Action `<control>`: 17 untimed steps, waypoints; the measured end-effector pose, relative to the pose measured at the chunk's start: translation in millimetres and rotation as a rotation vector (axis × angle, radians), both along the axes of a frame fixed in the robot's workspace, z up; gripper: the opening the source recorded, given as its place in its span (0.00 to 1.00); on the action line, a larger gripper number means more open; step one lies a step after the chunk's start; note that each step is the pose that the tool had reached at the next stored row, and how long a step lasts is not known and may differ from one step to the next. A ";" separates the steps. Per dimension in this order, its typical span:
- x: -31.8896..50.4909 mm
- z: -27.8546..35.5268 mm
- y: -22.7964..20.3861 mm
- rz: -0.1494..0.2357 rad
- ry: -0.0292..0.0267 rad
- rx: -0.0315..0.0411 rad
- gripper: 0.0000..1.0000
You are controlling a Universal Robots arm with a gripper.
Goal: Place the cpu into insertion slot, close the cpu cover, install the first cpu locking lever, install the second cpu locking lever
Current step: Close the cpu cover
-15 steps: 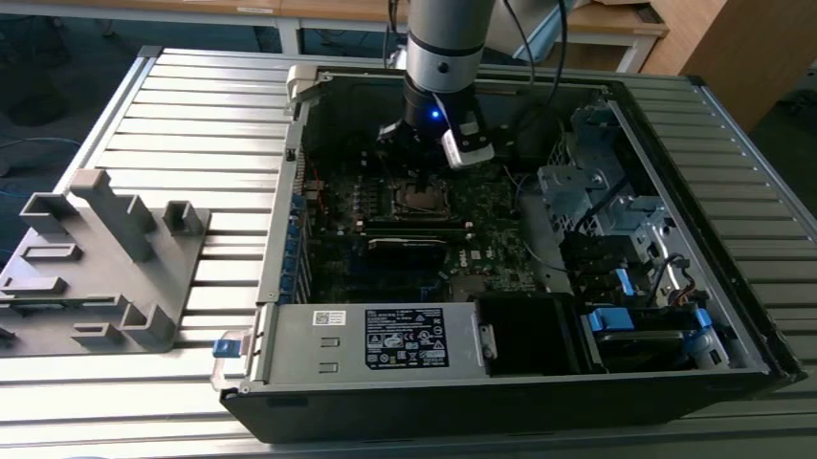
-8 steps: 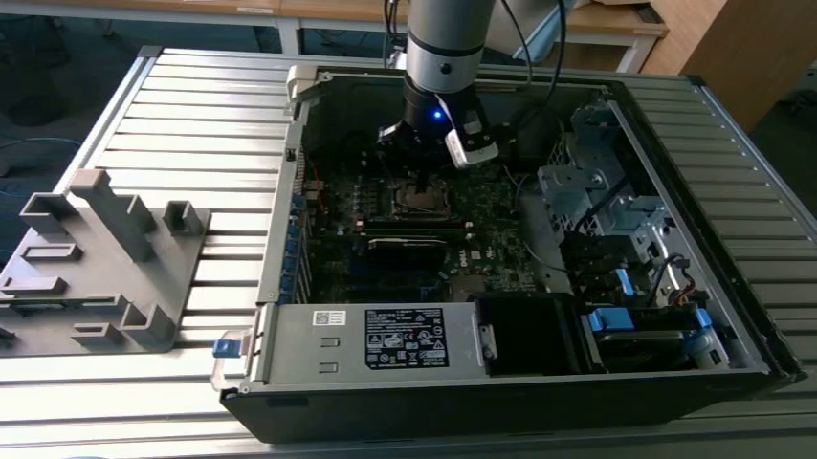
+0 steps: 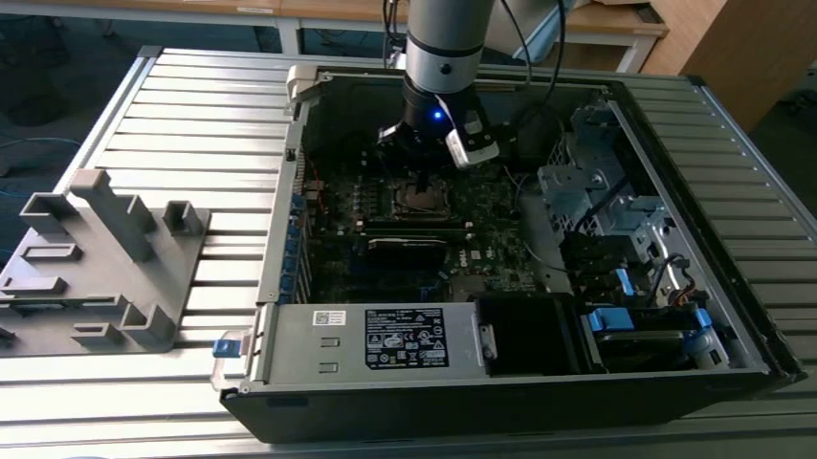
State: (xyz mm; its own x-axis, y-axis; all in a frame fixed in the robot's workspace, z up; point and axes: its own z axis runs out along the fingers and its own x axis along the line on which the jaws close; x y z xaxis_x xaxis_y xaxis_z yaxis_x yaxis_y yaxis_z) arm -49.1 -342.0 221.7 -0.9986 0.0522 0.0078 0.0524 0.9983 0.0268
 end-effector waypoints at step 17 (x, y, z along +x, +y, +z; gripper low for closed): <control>0.0 -0.7 -0.1 0.070 -0.0041 0.0046 0.11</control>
State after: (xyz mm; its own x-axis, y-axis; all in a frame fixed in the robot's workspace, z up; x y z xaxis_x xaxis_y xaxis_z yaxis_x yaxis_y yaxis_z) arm -49.1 -342.1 221.0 -0.9998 -0.0177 0.0038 -0.0176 0.9993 0.0315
